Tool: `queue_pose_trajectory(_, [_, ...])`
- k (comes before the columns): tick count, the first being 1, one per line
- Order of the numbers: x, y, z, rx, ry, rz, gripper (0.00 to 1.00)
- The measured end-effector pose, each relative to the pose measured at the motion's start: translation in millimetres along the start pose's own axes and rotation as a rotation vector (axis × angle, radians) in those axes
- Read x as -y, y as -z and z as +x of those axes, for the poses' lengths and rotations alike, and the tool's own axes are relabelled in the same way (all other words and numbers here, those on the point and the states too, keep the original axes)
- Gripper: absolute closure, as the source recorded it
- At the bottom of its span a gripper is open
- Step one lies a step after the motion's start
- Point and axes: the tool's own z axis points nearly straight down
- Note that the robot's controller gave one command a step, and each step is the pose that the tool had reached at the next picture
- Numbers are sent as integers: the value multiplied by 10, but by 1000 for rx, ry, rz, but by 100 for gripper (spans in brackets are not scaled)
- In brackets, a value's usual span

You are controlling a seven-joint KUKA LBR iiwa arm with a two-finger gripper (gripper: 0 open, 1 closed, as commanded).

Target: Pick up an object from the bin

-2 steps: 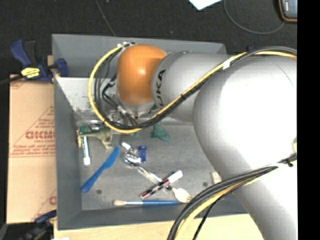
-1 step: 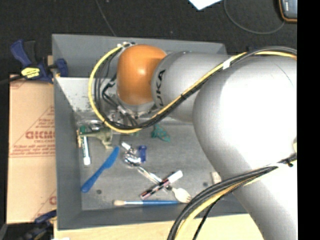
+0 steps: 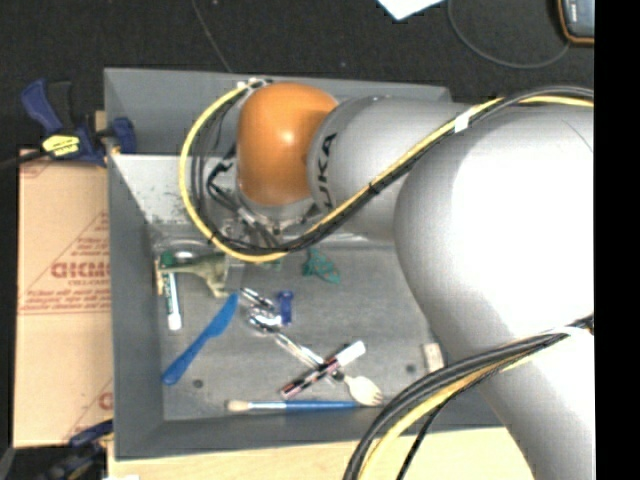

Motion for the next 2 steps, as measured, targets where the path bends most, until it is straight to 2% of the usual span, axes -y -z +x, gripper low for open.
queue_pose_trajectory(2, [-4,716,-30,10,0,-3,100])
